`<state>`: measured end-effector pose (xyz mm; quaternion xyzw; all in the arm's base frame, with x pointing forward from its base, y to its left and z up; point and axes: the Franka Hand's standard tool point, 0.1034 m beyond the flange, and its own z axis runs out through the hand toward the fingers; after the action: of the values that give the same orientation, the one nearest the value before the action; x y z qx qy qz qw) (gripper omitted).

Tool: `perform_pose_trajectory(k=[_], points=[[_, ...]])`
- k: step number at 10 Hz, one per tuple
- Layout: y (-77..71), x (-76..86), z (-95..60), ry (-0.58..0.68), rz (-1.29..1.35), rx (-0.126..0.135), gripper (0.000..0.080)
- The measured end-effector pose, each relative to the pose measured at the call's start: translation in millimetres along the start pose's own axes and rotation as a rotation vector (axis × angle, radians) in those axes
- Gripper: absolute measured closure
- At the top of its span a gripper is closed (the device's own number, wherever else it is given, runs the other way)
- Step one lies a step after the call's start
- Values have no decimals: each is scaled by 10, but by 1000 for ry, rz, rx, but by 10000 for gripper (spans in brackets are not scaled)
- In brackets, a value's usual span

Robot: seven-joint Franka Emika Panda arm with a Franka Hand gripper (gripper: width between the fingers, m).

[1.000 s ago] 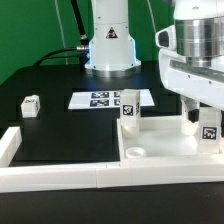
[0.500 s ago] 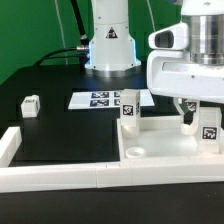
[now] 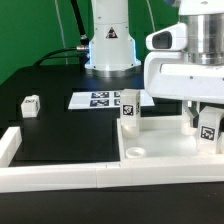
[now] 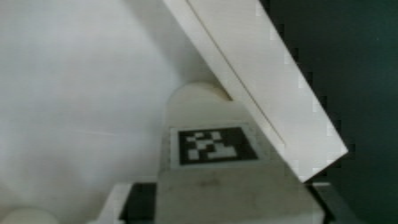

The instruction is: Assemble square table

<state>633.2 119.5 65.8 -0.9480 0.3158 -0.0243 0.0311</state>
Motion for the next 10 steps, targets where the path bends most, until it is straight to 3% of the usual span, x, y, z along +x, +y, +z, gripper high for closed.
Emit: perform_pose_trajectory(k=[2, 4, 7, 10], points=[[15, 4, 1, -4, 142, -2, 509], [113, 19, 2, -51, 545, -26, 509], [44, -9, 4, -122, 1010, 5, 509], [27, -15, 2, -112, 1308, -1, 508]])
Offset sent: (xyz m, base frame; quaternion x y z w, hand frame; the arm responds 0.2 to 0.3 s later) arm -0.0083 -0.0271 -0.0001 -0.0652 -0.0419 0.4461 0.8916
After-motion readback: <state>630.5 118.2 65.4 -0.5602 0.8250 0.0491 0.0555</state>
